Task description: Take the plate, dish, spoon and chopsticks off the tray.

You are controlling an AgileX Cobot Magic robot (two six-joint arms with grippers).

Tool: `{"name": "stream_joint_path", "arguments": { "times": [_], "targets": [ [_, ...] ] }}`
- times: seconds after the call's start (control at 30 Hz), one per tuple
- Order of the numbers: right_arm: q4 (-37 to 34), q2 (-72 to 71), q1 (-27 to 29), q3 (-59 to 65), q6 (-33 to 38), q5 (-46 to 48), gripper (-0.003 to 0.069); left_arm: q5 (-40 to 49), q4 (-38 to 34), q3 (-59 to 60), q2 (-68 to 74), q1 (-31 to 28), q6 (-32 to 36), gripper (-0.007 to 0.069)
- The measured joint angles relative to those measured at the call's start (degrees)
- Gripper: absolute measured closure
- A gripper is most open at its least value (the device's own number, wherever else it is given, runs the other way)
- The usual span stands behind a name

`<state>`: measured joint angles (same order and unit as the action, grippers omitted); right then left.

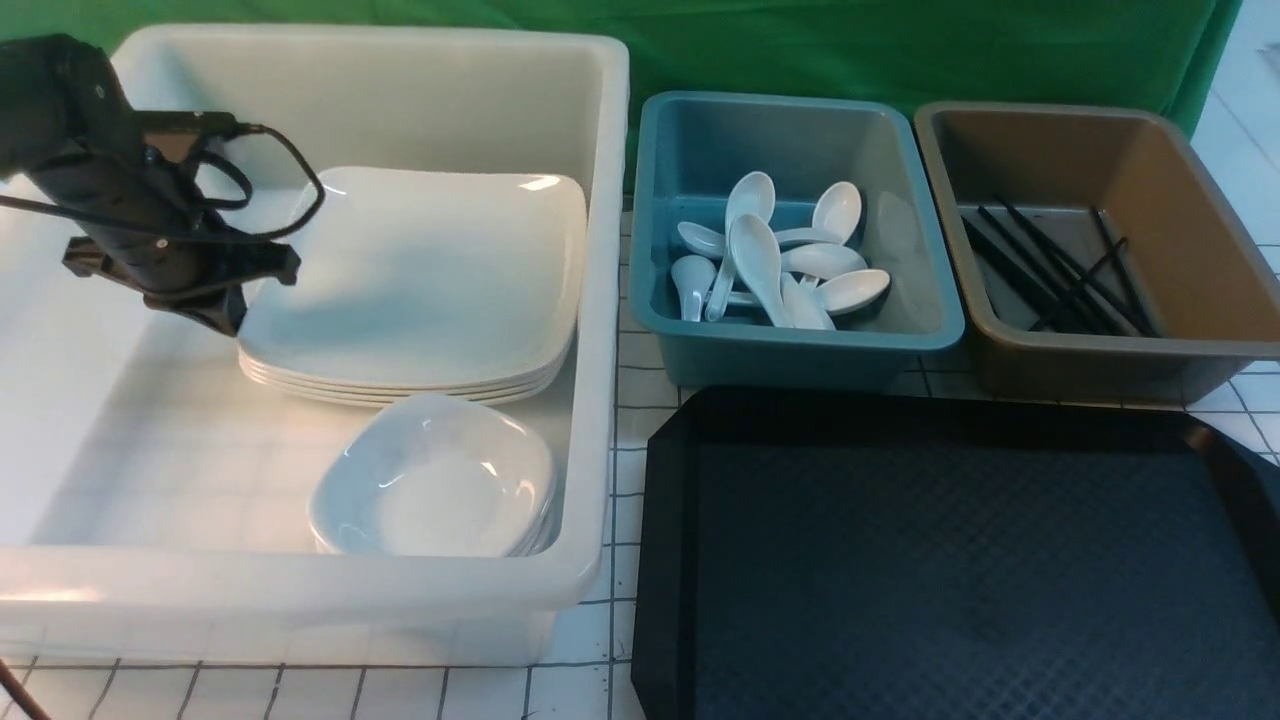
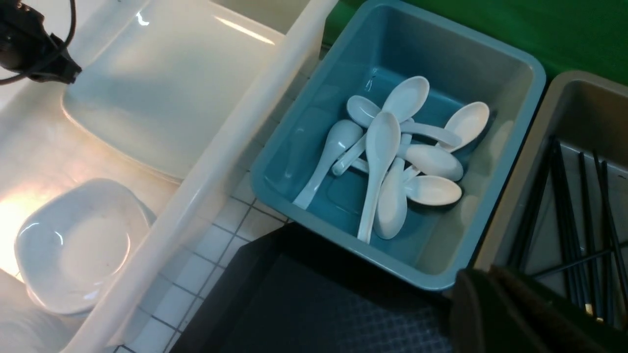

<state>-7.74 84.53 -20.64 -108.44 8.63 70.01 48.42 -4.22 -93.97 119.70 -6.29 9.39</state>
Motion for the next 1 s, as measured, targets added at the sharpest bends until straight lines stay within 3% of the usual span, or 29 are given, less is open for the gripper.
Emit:
{"name": "stream_joint_path", "arguments": {
  "times": [0.2, 0.37, 0.4, 0.5, 0.57, 0.7, 0.83, 1.0],
  "targets": [
    [0.0, 0.0, 0.0, 0.0, 0.4, 0.0, 0.0626, 2.0, 1.6, 0.0, -8.1, 0.3, -2.5, 0.0625],
    [4.3, -1.4, 0.0, 0.0, -0.7, 0.0, 0.0632, 4.9, -8.4, 0.0, -17.8, 1.2, 1.3, 0.0625],
    [7.7, -3.1, 0.0, 0.0, -2.0, 0.0, 0.0642, 6.3, -12.5, 0.0, -22.4, 3.2, 3.9, 0.0625],
    [11.3, -6.4, 0.0, 0.0, -3.5, 0.0, 0.065, 6.9, -13.3, 0.0, -28.8, 9.0, 4.6, 0.0625],
    [12.3, -9.9, 0.0, 0.1, -4.0, -0.1, 0.065, 8.1, -9.3, 0.0, -33.4, 15.2, 1.6, 0.0625],
    [13.3, -16.4, 0.0, 2.3, -4.4, -2.3, 0.0652, 11.4, -2.5, 0.0, -38.4, 21.6, -3.3, 0.0625],
    [14.5, -28.9, 0.0, 13.2, -5.8, -11.4, 0.0653, 10.6, 1.7, 3.8, -45.7, 27.5, -6.4, 0.0625],
    [18.2, -52.1, 0.0, 39.1, -9.8, -30.2, 0.0653, 0.5, 1.5, 20.2, -62.3, 31.6, -9.4, 0.0625]
  ]
}}
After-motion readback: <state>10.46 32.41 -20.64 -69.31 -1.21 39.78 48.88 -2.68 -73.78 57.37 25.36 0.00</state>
